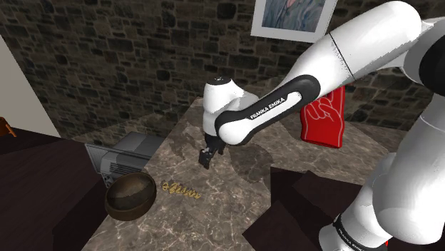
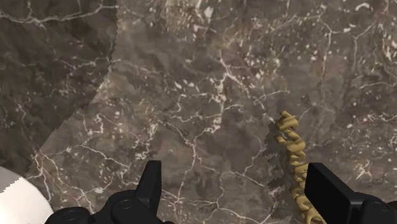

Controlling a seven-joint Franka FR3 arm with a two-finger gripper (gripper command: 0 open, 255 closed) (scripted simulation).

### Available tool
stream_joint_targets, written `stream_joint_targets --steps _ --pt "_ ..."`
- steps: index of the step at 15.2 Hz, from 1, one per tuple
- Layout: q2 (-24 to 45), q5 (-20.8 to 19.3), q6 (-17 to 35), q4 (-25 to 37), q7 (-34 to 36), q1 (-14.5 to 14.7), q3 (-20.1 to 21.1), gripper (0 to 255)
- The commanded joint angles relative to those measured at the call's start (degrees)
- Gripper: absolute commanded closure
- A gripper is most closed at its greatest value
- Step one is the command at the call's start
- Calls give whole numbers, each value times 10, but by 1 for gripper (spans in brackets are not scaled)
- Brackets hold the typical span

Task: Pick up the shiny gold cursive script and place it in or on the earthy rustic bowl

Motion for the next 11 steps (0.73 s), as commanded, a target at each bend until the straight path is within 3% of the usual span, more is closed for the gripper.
stream_joint_targets --steps 1,11 --pt "39 -12 15 23 10 9 6 0" --pt "234 -76 59 167 57 74 12 0"
